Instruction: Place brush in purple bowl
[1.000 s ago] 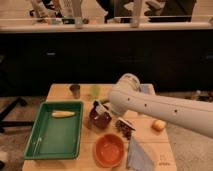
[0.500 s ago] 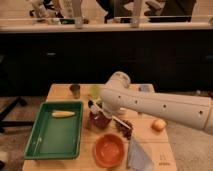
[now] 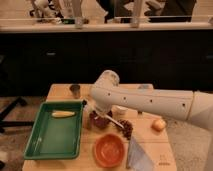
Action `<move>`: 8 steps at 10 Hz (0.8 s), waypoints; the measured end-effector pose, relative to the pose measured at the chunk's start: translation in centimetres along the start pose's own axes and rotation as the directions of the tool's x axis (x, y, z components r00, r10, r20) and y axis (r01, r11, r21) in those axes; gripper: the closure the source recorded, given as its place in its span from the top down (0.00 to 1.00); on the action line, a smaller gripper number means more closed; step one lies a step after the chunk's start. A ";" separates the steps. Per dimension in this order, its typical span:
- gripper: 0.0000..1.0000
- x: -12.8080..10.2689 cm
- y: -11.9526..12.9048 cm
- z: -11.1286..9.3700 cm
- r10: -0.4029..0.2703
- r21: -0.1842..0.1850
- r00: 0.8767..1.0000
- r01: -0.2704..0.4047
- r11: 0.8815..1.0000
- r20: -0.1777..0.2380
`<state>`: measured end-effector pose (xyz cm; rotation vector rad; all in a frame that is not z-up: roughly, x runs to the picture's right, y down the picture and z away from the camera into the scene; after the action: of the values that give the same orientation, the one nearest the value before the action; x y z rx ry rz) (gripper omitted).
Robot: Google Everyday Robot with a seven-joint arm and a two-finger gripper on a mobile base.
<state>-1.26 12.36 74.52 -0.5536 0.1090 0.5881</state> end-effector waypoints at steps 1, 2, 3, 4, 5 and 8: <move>0.00 -0.5 0.0 0.3 0.011 -0.012 1.000 -0.011 1.000 -0.004; 0.00 -0.9 0.0 0.6 0.020 -0.027 1.000 -0.020 0.999 -0.010; 0.00 -1.3 -0.1 0.9 0.031 -0.044 0.999 -0.032 0.999 -0.010; 0.00 -1.4 -0.2 1.2 0.039 -0.060 0.999 -0.039 0.997 -0.014; 0.00 -1.6 -0.3 1.6 0.047 -0.080 0.999 -0.048 0.996 -0.016; 0.00 -2.1 -0.4 2.5 0.059 -0.125 0.998 -0.062 0.990 -0.023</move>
<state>-2.91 12.32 77.36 -0.6804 0.1072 0.6519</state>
